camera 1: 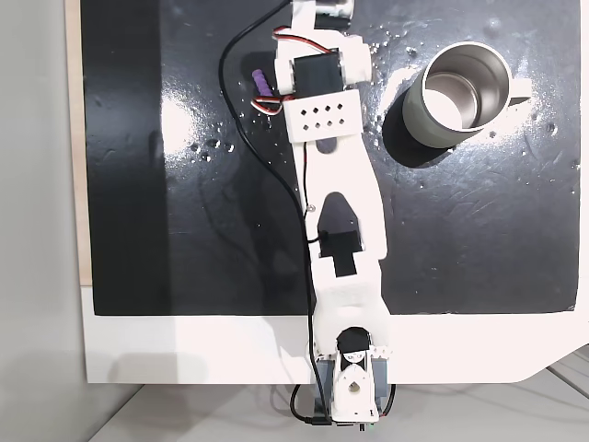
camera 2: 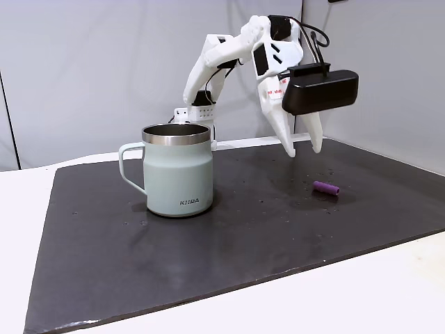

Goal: Grasp a pengrip and put it in the cup.

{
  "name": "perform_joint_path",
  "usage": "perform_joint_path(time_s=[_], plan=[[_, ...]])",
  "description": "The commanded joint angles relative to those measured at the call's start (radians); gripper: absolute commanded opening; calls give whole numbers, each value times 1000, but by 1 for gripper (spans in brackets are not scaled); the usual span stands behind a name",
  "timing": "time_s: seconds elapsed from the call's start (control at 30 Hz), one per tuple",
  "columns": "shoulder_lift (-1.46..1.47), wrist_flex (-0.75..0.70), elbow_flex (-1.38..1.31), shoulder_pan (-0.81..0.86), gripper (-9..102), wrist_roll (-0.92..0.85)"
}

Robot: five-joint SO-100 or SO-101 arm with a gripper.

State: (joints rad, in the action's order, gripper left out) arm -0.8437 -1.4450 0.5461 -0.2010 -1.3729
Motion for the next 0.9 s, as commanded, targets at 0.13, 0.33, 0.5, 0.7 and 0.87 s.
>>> perform_joint_path(time_s=[0.13,0.33,0.5,0.7,0.87], plan=[[95,-18,-163,-61,28,-2],[175,-14,-195,-112,28,34],[212,-11,-196,-126,28,38],[247,26,-199,-123,27,25],[279,61,-210,-123,26,6]])
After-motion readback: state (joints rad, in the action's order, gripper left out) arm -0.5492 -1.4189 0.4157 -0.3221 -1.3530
